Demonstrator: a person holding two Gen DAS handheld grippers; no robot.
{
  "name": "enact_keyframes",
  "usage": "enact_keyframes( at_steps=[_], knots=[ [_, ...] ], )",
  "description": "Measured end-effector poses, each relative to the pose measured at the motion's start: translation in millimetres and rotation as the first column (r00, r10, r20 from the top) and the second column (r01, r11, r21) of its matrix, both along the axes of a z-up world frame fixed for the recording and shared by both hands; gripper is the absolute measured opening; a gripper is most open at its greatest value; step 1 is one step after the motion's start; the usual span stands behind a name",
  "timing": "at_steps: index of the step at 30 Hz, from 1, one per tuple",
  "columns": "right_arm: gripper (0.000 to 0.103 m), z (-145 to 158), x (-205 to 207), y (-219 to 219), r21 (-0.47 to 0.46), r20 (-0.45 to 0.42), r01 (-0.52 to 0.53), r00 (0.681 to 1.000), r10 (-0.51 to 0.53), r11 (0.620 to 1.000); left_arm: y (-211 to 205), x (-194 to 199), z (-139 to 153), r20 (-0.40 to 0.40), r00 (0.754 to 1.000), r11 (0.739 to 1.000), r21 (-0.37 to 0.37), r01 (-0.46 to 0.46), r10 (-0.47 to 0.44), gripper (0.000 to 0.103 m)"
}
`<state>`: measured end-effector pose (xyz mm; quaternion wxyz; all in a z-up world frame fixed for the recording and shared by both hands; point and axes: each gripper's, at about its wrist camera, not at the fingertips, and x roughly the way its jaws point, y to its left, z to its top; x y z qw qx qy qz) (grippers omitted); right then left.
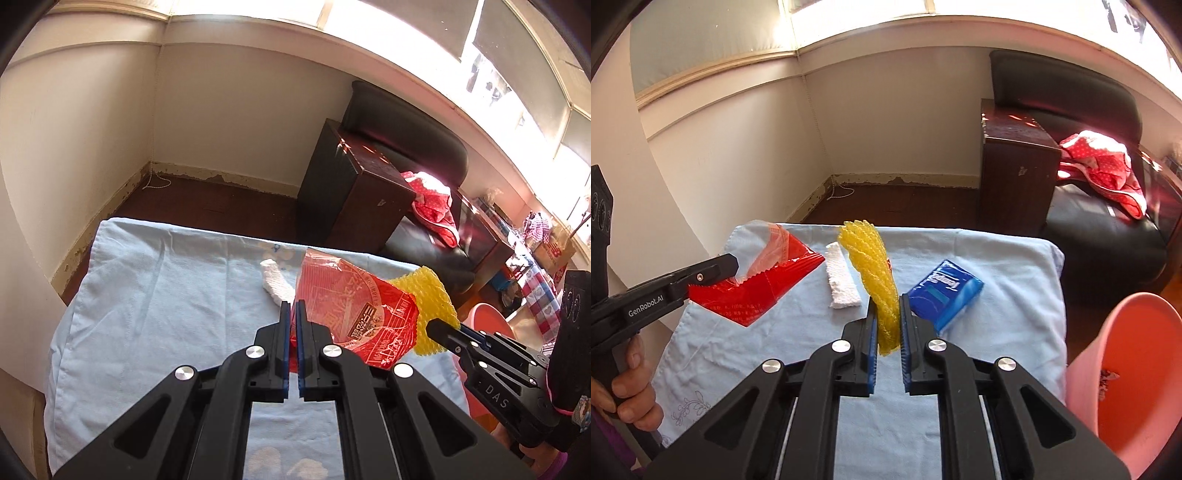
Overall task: Collect trash
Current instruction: 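Carry the red mesh bag and yellow foam net in both tools over the pink basin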
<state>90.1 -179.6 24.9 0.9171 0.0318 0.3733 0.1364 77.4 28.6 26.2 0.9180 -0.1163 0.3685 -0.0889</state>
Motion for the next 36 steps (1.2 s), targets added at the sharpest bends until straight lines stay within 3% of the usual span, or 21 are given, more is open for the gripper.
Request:
enact_keyframes(
  at_steps=[7, 16, 36],
  knots=[
    [0.011, 9.2, -38.1, -58.5, -0.062, 0.028, 0.187, 0.982, -0.186, 0.980, -67.4, -10.4, 11.3, 0.018, 0.992, 0.992, 0.020, 0.122, -0.123, 0.002],
    [0.011, 5.6, -68.4, -132.8, -0.091, 0.026, 0.401, 0.916, -0.400, 0.912, -154.8, -13.7, 23.3, 0.045, 0.958, 0.958, 0.068, 0.280, -0.283, 0.002],
    [0.011, -13.4, -84.0, -200.5, -0.114, 0.029, 0.584, 0.811, -0.584, 0.804, -268.1, -13.5, 14.2, 0.037, 0.884, 0.871, 0.196, 0.450, -0.465, 0.002]
  ],
)
